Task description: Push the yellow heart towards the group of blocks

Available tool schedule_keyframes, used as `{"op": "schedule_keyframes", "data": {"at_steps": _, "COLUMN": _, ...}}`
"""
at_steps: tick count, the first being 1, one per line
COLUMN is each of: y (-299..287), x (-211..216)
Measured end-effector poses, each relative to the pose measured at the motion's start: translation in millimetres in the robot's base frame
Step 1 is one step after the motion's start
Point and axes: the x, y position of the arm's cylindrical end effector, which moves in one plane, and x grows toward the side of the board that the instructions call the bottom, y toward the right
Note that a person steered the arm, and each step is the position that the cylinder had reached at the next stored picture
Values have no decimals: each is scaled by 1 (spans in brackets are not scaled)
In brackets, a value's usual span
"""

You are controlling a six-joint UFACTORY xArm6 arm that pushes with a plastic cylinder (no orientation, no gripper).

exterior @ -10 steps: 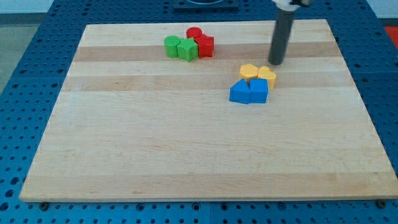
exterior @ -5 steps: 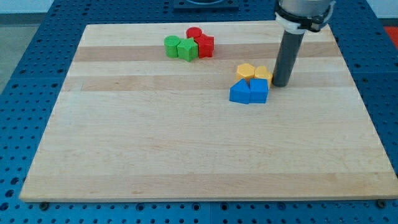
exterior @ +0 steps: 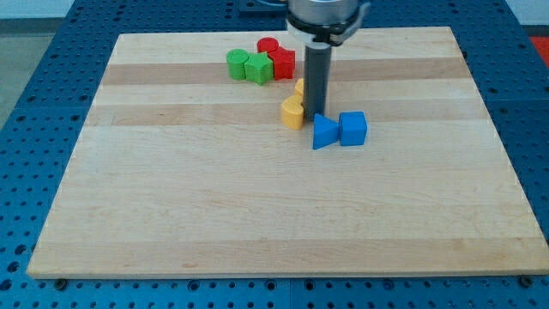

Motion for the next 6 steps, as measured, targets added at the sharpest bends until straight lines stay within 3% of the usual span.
{"op": "schedule_keyframes", "data": {"at_steps": 4, "y": -111, "x": 26}}
{"op": "schedule_keyframes", "data": {"at_steps": 6, "y": -140, "x": 1}}
